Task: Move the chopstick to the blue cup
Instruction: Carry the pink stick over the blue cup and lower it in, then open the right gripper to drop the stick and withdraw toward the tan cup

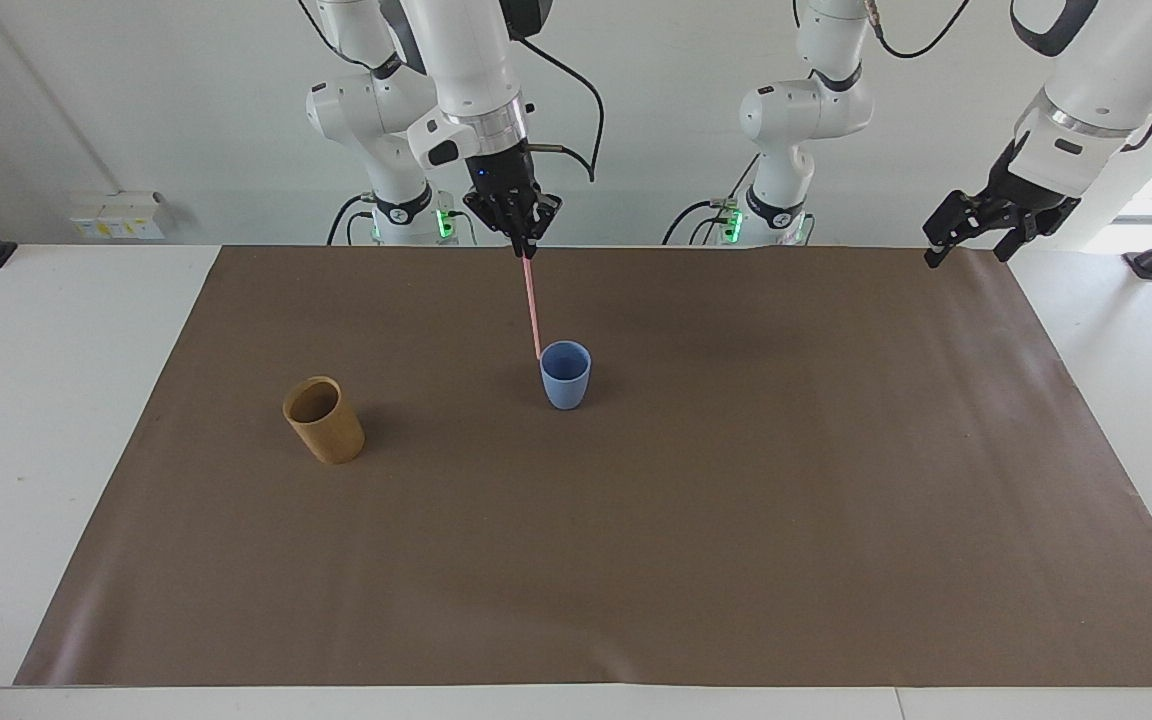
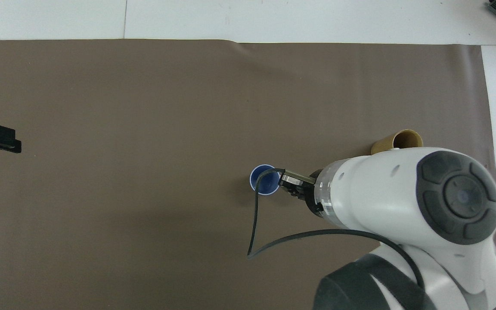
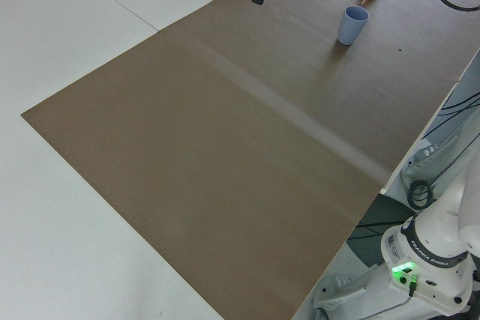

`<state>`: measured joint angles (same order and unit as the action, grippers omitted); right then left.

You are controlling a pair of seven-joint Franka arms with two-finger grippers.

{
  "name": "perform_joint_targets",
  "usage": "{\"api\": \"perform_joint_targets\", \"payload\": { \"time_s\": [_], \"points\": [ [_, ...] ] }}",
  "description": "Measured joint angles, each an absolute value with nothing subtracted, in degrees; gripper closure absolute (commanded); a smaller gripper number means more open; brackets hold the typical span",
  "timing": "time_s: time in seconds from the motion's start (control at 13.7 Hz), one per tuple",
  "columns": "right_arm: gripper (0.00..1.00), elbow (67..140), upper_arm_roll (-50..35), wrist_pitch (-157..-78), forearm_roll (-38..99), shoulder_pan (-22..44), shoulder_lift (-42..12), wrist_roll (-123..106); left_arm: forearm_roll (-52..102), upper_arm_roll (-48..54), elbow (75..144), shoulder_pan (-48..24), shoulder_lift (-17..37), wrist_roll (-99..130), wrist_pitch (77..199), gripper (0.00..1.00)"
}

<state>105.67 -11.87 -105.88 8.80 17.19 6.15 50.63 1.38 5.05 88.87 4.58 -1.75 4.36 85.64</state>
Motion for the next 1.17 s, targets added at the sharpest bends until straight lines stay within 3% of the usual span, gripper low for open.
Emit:
{"api": "perform_joint_targets", "payload": {
  "time_s": [0.88, 1.02, 1.17],
  "points": [
    [1.0, 113.47, -11.8, -116.47, 8.85, 20.76, 4.22, 46.63, 1.38, 5.77, 89.28, 4.11, -1.85, 4.35, 84.56, 0.0],
    [0.78, 115.87, -11.84, -120.5, 8.85, 20.85, 4.14, 46.03, 1.38, 5.69, 89.57, 4.11, -2.13, 4.35, 84.55, 0.0],
    [0.66, 117.44, -11.84, -122.53, 8.85, 20.86, 4.08, 45.14, 1.38, 5.32, 89.57, 4.14, -2.37, 4.35, 84.57, 0.0]
  ]
}}
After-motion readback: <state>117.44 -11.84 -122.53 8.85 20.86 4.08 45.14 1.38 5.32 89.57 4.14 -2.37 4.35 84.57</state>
